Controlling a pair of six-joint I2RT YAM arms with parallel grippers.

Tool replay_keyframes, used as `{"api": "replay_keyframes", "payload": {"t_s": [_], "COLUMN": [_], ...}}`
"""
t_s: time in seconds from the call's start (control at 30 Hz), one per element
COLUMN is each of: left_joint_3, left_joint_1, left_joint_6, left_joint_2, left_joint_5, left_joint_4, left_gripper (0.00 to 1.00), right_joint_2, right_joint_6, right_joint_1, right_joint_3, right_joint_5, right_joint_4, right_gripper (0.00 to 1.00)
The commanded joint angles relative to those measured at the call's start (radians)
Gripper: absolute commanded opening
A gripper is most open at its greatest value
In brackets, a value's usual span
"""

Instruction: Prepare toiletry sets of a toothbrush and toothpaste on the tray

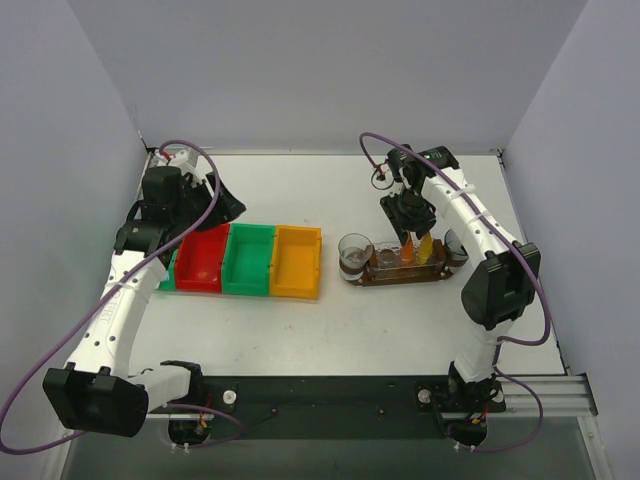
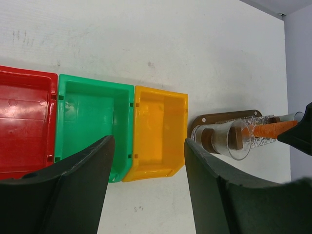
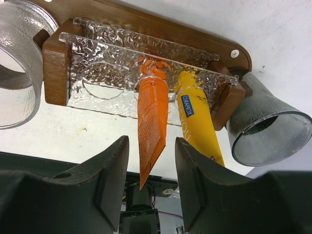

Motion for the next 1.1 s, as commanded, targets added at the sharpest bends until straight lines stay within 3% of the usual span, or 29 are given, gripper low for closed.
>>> {"api": "replay_keyframes", "payload": {"t_s": [0.0,0.37,0.6,0.77,0.9,1.07], "left_joint_3": [0.014,0.021,0.058,0.13,0.135,0.118], "left_joint_1": [0.006,0.024,0.239,0.262,0.362,0.411], "left_joint_6": [-0.003,0.05,0.141,0.295,0.36,0.414], "left_joint_2": [0.0,0.004,0.012,0.058,0.122,0.162], "left_joint_5": [0.025,0.022,0.091,-0.054,-0.127,-0.214], "left_joint_4": [0.042,0.023,-0.065,-0.184,-0.281,-0.292], "left_gripper": [0.69,0.69,0.69,0.69,0.67,0.63], "right_joint_2": [-0.043,-0.089,-0.146,-0.188,-0.217,-0.275], "right_joint_6": [0.003,0.008,0.012,-0.005,-0.017,-0.002], "right_joint_1": [0.01,0.01,0.007,0.002,-0.013,-0.071], "right_joint_3": [0.009,0.072,0.112,0.097,0.081,0.063], "right_joint_5": [0.013,0.012,0.012,0.013,-0.022,-0.074], "right_joint_4": [-0.014,0.005,0.047,0.086,0.118,0.149], "right_gripper": [0.4,0.45,0.45,0.45,0.44,0.4]}}
